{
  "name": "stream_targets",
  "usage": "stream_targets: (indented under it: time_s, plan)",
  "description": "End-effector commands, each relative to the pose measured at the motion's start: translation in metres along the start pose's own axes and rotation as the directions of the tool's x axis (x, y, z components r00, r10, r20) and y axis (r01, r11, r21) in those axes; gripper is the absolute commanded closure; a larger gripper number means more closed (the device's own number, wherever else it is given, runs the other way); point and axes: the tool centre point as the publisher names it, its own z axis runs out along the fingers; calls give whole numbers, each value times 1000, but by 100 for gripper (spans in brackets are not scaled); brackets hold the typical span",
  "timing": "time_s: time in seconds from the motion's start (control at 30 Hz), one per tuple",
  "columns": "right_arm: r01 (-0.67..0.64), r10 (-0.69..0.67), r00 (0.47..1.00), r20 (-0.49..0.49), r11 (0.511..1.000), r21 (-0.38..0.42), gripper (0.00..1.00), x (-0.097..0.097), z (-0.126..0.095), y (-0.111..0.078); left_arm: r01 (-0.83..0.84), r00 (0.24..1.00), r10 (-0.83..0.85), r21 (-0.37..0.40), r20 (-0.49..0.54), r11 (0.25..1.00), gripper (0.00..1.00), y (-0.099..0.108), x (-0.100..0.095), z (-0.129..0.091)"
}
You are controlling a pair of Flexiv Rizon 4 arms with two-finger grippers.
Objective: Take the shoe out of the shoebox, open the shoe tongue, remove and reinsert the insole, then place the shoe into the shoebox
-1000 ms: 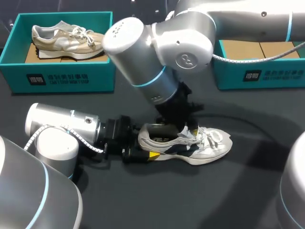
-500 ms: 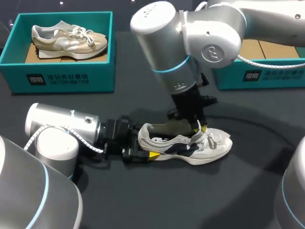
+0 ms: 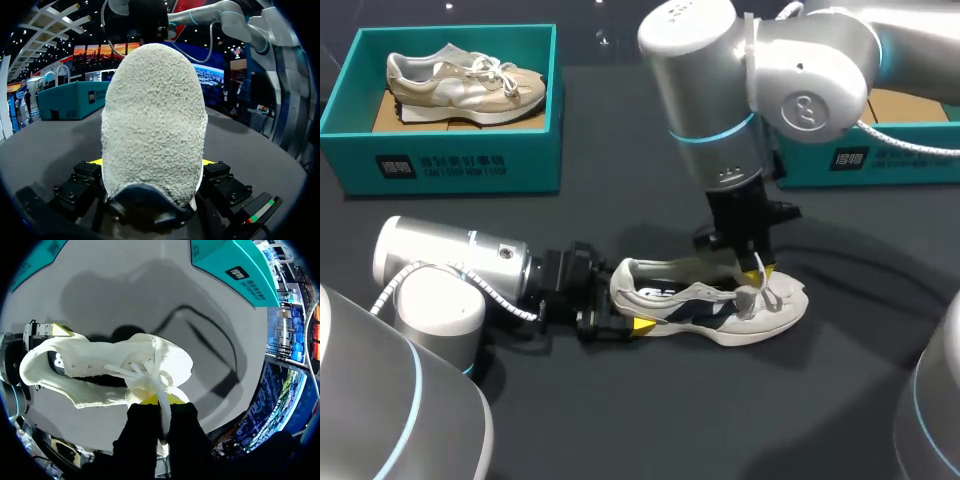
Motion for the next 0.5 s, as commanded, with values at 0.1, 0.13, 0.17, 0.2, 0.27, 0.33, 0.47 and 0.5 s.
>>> stream_targets:
  time_s: [0.1, 0.13, 0.17, 0.2, 0.27, 0.33, 0.47, 0.5]
  plan:
    - [-5, 5, 997, -73, 1000, 4, 100, -30, 12, -7, 0, 1000, 0, -2, 3, 1000, 100, 3, 2, -3]
    - [-3, 4, 997, -73, 1000, 5, 100, -31, 13, -7, 0, 1000, 0, -2, 3, 1000, 100, 3, 2, -3]
    - [-3, 3, 997, -74, 1000, 6, 100, -32, 14, -6, 0, 1000, 0, -2, 3, 1000, 100, 3, 2, -3]
    - [3, -2, 998, -70, 1000, 8, 100, -33, 14, -5, 0, 1000, 0, -2, 3, 1000, 100, 3, 2, -3]
    - [5, -4, 998, -60, 1000, 14, 100, -33, 16, -3, 0, 1000, 0, -2, 3, 1000, 100, 3, 2, -3]
    - [1, 0, 999, -43, 1000, 29, 100, -34, 19, -1, 0, 1000, 0, -2, 3, 1000, 100, 3, 2, -3]
    - [-26, 27, 999, -21, 998, 56, 53, -37, 26, 1, 0, 1000, 0, -2, 3, 1000, 100, 3, 2, -3]
    - [-37, 37, 999, -12, 998, 59, 34, -38, 27, 1, 0, 1000, 0, -2, 3, 1000, 100, 3, 2, -3]
